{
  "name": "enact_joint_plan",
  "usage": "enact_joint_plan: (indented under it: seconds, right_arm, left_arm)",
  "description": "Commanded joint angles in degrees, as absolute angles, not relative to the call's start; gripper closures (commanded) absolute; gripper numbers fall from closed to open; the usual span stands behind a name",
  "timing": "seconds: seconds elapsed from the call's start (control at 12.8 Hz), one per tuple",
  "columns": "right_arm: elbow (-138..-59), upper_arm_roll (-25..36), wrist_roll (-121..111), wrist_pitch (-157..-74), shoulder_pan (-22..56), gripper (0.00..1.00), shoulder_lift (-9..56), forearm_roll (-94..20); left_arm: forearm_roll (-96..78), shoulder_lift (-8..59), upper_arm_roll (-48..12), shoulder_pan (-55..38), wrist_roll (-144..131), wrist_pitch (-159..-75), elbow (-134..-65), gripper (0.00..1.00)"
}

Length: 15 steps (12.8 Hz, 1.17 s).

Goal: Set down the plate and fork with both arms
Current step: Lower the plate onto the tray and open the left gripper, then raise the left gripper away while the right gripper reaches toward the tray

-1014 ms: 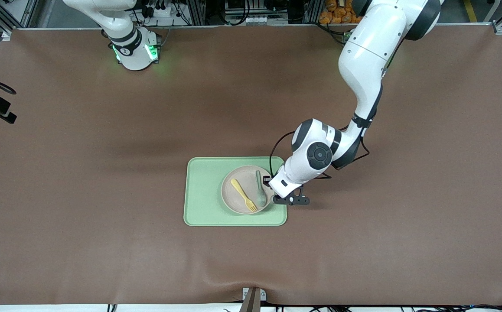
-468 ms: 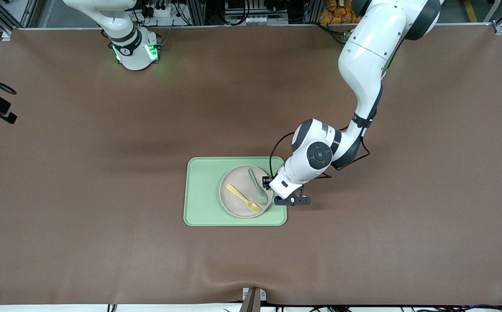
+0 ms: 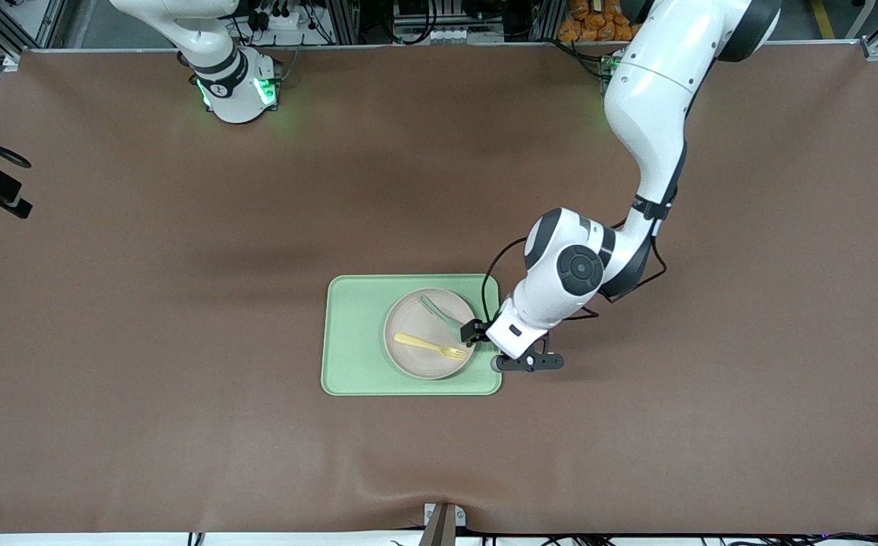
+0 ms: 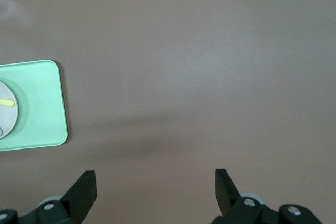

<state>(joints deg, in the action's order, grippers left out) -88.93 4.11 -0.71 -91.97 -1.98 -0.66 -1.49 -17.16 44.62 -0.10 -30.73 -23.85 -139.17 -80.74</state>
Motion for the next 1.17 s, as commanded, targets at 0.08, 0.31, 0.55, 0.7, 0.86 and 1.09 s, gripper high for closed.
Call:
enact_joint_plan:
  seconds: [0.08, 0.31, 0.55, 0.7, 0.86, 1.09]
  right_arm:
    - [-88.59, 3.52, -1.67, -91.93, 0.51, 0.0, 1.31, -2.02]
    - [-88.51, 3.34, -1.5, -92.02, 2.8, 0.0, 4.82, -2.46]
    - [-88.51, 3.16, -1.49, -91.93, 4.74, 0.0, 5.54, -2.46]
    - [-88.51, 3.16, -1.49, -92.19, 5.18, 0.0, 6.15, -2.55]
    - [-88.33, 3.16, -1.49, -92.63, 5.01, 0.0, 7.11, -3.6]
    - [-86.5, 3.25, -1.67, -92.55, 5.01, 0.0, 9.04, -6.85]
  left_arm:
    - [-16.08, 39.39, 2.1, -30.76, -25.58, -135.36, -81.56, 0.0]
    - [-16.0, 35.52, 4.12, -30.67, -25.58, -129.48, -81.82, 0.0]
    - [-15.91, 31.13, 5.97, -29.45, -25.4, -121.75, -81.83, 0.0]
    - [-14.43, 27.97, 5.89, -27.52, -25.31, -117.18, -81.91, 0.0]
    - [-13.54, 25.15, 5.89, -26.03, -24.96, -112.26, -81.91, 0.0]
    - [-11.88, 19.79, 5.89, -23.74, -24.79, -104.01, -81.83, 0.0]
